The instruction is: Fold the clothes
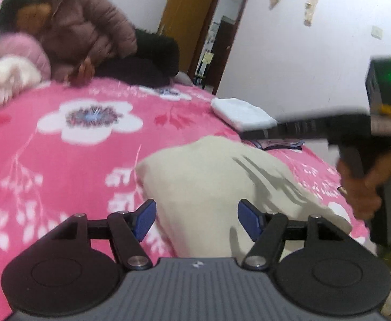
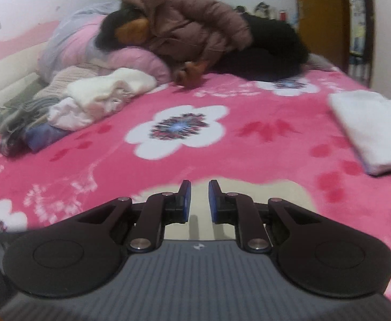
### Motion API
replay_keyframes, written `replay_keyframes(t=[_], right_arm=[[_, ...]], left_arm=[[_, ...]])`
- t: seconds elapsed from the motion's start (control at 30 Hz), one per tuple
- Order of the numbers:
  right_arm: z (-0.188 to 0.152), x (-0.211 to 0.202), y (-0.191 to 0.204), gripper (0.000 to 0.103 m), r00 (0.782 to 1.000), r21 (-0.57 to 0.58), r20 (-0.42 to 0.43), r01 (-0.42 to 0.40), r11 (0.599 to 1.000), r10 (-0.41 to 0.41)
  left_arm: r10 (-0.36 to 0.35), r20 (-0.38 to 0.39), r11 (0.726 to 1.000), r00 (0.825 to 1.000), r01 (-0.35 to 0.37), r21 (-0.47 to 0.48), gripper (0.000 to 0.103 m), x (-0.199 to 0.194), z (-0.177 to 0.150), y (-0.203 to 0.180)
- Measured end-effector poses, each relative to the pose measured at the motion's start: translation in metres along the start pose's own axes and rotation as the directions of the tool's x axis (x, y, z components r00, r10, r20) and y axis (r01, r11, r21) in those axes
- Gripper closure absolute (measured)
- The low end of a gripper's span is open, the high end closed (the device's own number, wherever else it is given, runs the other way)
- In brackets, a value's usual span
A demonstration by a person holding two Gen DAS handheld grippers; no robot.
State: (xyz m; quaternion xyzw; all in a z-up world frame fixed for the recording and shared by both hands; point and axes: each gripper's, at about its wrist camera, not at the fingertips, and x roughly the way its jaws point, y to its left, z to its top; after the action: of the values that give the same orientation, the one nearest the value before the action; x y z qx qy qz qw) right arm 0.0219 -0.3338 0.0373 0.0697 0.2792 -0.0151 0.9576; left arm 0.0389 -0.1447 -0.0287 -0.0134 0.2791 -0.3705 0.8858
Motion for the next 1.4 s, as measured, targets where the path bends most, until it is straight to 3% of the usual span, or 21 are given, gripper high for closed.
replay_keyframes(t=[0.13,0.2,0.33,0.4,0.73,0.9,0.97,1.07,1.3,1.4], right_arm=[[-0.040,0.021,-0.024,0.091,0.991,-0.018,-0.094,0.093,0.996,-0.094],[-0.051,0.024,-0.029,0.091,0.994,-0.016,-0.052,0.093,0.996,-0.093],[-0.039,0.000,-0.029,0.091,0.993,0.003,-0.010,0.119,0.993,-0.119],[-0.039,-0.020,-0.028,0.091,0.992,0.001,0.036,0.123,0.992,-0.123],[-0.073,-0.037,-0.042,0.090,0.990,0.097,0.021,0.140,0.985,-0.142],[-0.083,-0.081,-0.020,0.090,0.995,0.091,0.073,0.068,0.994,-0.075],[-0.093,-0.083,-0.015,0.090,0.997,0.084,0.053,0.051,0.995,-0.055],[-0.119,-0.061,-0.011,0.089,0.995,0.062,-0.022,0.099,0.993,-0.097],[-0.118,-0.082,0.009,0.087,0.991,0.047,0.027,0.132,0.990,-0.133],[-0.121,-0.094,0.016,0.079,0.991,0.036,0.044,0.122,0.992,-0.124]], left_arm=[[0.041,-0.019,0.996,0.999,-0.039,0.080,0.036,0.013,0.012,-0.021],[0.078,-0.049,0.991,0.996,-0.072,0.114,0.037,0.022,0.015,-0.030],[0.147,-0.102,0.976,0.984,-0.128,0.174,0.037,0.038,0.020,-0.045],[0.164,-0.117,0.975,0.980,-0.143,0.168,0.036,0.041,0.022,-0.046],[0.240,-0.168,0.965,0.956,-0.217,0.147,0.033,0.044,0.028,-0.059],[0.254,-0.182,0.964,0.950,-0.233,0.130,0.030,0.044,0.028,-0.062],[0.257,-0.186,0.963,0.948,-0.236,0.127,0.028,0.044,0.028,-0.064],[0.258,-0.189,0.964,0.947,-0.238,0.123,0.027,0.044,0.028,-0.065],[0.267,-0.196,0.961,0.944,-0.245,0.128,0.022,0.044,0.027,-0.067],[0.270,-0.197,0.960,0.943,-0.247,0.133,0.020,0.044,0.025,-0.069]])
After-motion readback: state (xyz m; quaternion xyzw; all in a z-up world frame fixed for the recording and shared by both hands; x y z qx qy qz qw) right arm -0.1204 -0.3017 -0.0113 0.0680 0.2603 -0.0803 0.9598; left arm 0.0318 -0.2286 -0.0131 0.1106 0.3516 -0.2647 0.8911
